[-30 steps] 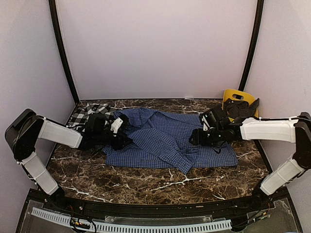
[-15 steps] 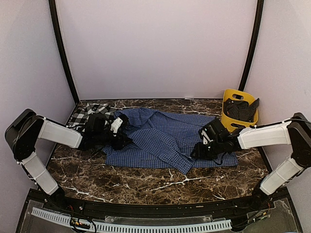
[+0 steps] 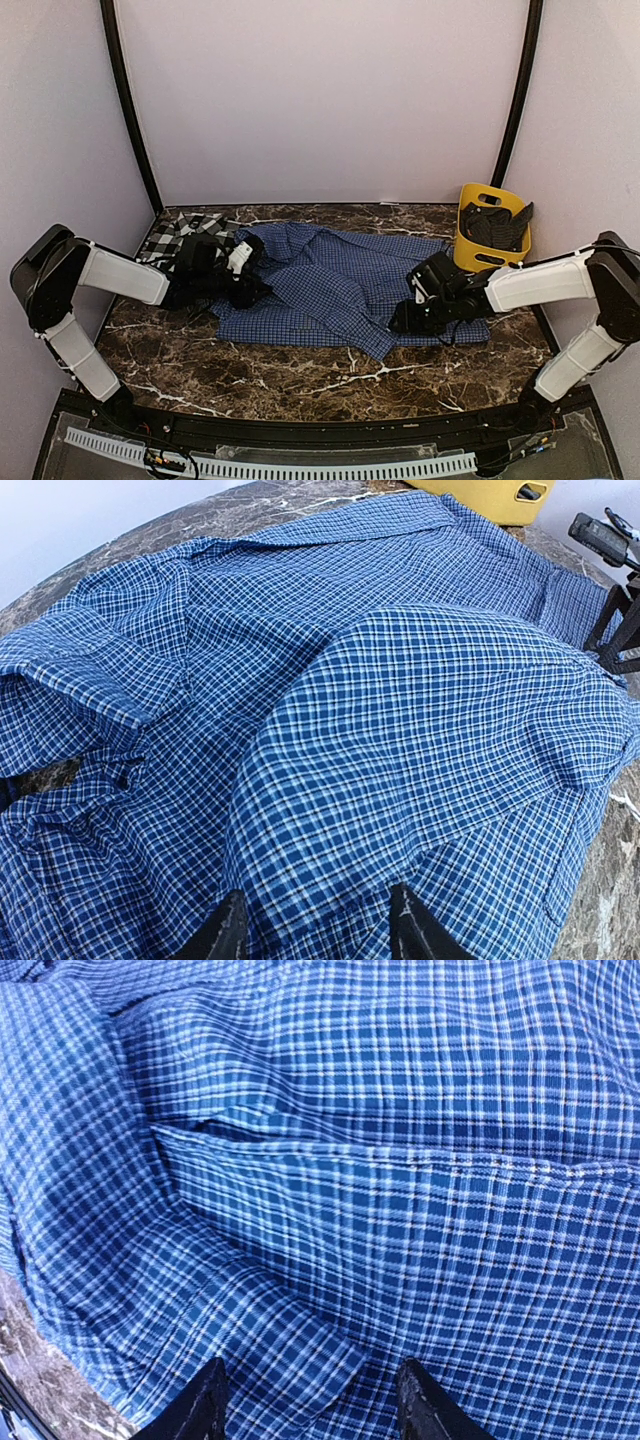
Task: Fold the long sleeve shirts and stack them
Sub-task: Fold the sleeve of the 1/3-folded shirt.
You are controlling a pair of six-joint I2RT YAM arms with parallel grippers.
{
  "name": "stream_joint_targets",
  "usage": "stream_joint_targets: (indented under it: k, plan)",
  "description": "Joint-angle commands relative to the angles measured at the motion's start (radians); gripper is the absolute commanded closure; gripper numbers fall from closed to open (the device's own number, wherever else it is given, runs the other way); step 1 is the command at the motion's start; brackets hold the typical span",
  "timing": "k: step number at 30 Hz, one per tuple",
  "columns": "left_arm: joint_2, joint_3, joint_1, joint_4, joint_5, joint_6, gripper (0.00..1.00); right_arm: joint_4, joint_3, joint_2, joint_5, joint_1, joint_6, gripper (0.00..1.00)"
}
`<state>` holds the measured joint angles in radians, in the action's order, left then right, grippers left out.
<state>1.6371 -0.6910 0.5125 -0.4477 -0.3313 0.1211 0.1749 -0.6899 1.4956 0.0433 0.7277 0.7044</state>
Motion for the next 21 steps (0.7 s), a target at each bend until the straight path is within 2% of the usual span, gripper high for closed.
stream_joint_targets:
  k: [1,14,18,21]
  plan:
    - [-0.023,0.007,-0.007,-0.017,0.005,-0.003,0.53,-0.037,-0.015,0.044,-0.023,0.009,-0.004,0.46]
    - [-0.017,0.009,-0.007,-0.014,0.013,0.006,0.53,-0.090,0.024,0.022,0.024,0.010,-0.003,0.71]
    - [-0.016,0.007,-0.007,-0.012,0.016,0.006,0.53,-0.072,0.015,-0.001,0.007,0.010,-0.015,0.85]
    - [-0.017,0.009,-0.007,-0.010,0.022,0.004,0.53,-0.043,-0.004,-0.026,-0.022,0.010,-0.031,1.00]
